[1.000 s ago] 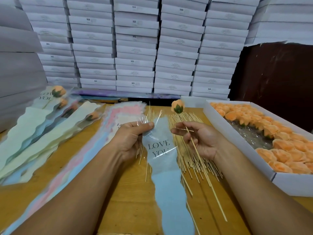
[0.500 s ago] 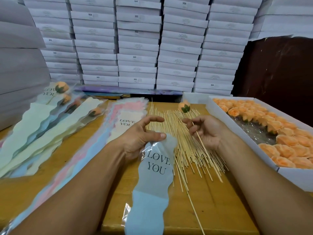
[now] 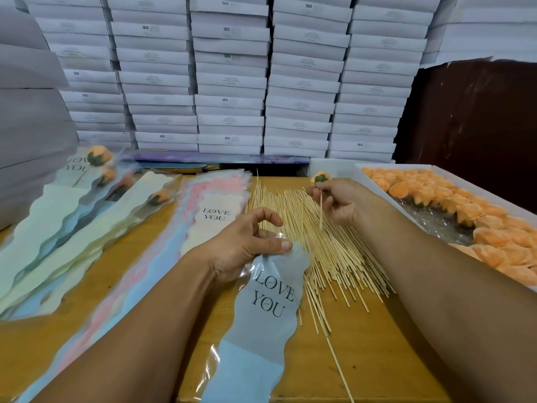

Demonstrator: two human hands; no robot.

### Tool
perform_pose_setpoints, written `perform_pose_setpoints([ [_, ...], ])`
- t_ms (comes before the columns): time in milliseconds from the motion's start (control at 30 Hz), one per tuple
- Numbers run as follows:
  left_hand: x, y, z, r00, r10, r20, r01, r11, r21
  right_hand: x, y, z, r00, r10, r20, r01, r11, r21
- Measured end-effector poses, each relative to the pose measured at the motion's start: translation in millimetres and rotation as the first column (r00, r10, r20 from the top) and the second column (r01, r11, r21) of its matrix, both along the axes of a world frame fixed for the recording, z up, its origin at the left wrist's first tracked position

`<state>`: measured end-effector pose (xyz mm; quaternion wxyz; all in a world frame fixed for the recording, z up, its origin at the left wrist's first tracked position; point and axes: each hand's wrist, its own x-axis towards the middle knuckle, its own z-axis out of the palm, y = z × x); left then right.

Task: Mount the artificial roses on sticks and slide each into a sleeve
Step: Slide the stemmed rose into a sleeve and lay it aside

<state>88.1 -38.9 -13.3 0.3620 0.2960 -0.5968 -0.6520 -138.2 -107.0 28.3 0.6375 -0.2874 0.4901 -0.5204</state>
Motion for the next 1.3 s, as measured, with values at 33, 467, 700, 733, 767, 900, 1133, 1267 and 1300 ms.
perform_pose_setpoints([
  [33,0,0,0,1.000,-0.010,0.004,0.010,1.000,-0.012,2,-2,-3,1.000,-0.019,0.002,0.019,1.000,-0.006],
  [467,1,-12,-13,0.999,0.031,0.011,-0.030,0.995,-0.090,12,-13,-19,0.975,-0.144,0.168,0.155,0.986,-0.058],
  [700,0,-12,-12,0.992,0.033,0.125,-0.017,0.992,-0.126,5,-11,-25,0.967,-0.147,0.206,0.162,0.985,-0.055],
  [733,1,-11,-11,0.990,0.024,0.140,-0.006,0.991,-0.131,3,-11,-26,0.966,-0.154,0.206,0.169,0.984,-0.056],
  [767,2,-10,-10,0.989,0.015,0.144,0.004,0.991,-0.131,2,-11,-27,0.966,-0.160,0.204,0.175,0.983,-0.057],
  [900,3,-10,-11,0.986,0.032,0.165,-0.002,0.985,-0.173,0,-9,-30,0.968,-0.167,0.185,0.179,0.983,-0.049],
  [1133,3,-15,-12,0.978,0.100,0.181,-0.072,0.985,-0.156,0,-6,-31,0.971,-0.174,0.165,0.183,0.982,-0.044],
  [1267,3,-11,-8,0.972,0.120,0.204,-0.079,0.977,-0.199,1,-5,-29,0.970,-0.181,0.161,0.190,0.981,-0.043],
  [1300,3,-10,-6,0.967,0.132,0.220,-0.084,0.973,-0.215,0,-5,-29,0.970,-0.181,0.163,0.190,0.981,-0.041],
])
